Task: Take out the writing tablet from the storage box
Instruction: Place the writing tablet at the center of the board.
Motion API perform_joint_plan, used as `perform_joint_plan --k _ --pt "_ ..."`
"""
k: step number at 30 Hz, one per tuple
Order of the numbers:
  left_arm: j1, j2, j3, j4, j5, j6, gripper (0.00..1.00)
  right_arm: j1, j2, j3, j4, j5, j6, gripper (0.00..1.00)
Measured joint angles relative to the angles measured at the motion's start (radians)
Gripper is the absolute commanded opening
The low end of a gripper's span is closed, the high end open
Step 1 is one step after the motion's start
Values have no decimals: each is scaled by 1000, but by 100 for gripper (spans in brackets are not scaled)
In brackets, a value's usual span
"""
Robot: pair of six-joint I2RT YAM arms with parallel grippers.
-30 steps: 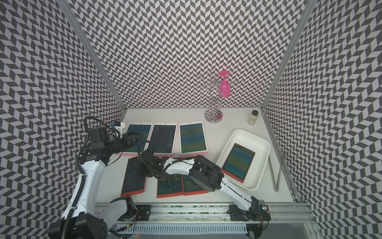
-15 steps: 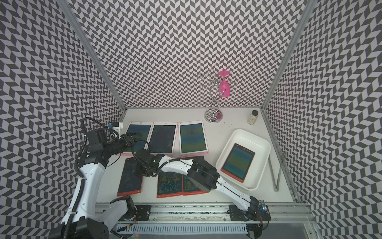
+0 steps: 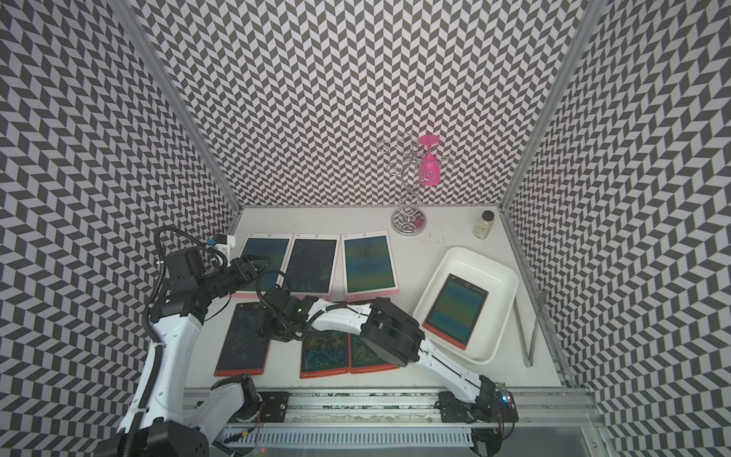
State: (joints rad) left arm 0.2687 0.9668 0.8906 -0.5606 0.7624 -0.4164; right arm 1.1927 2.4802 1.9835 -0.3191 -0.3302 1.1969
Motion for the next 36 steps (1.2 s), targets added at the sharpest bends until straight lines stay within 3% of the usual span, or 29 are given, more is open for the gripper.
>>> perform_joint_plan --k 13,20,36 --pt "0 -25 -12 8 14 -1 60 34 22 24 23 -73 19 56" --pt "0 -26 -14 10 18 0 59 26 80 112 18 -100 11 56" --pt "0 -27 -27 14 26 0 59 -31 65 60 79 -55 -56 56"
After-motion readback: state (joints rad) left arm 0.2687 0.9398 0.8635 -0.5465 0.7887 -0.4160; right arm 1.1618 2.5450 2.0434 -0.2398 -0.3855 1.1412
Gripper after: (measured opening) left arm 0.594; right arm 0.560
